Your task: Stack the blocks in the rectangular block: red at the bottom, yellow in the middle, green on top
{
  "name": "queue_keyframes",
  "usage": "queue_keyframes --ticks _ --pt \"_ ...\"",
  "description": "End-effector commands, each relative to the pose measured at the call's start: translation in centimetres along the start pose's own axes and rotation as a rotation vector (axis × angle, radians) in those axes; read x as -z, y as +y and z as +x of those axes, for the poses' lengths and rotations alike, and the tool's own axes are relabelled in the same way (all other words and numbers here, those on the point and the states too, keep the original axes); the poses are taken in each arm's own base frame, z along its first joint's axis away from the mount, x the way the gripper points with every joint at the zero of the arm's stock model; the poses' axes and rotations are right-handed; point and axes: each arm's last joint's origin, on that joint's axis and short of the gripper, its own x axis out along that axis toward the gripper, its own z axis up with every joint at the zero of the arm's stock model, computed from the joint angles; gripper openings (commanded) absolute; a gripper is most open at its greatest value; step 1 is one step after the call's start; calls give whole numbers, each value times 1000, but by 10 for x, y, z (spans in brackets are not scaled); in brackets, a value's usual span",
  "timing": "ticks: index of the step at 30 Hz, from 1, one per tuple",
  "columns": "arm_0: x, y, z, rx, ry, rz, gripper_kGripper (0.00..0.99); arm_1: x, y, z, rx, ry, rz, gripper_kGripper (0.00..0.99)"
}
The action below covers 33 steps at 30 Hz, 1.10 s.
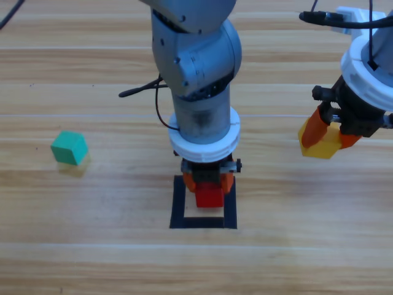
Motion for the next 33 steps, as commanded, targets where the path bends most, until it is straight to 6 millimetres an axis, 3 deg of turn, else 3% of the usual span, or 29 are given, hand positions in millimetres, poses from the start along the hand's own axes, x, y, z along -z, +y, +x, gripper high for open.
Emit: queue_keyframes --ticks 1,33 --pt "9 -4 35 -44 34 8 0 2 9 29 49 52 -41 14" --pt "17 -8 53 -86 23 50 0 0 11 32 48 57 -52 14"
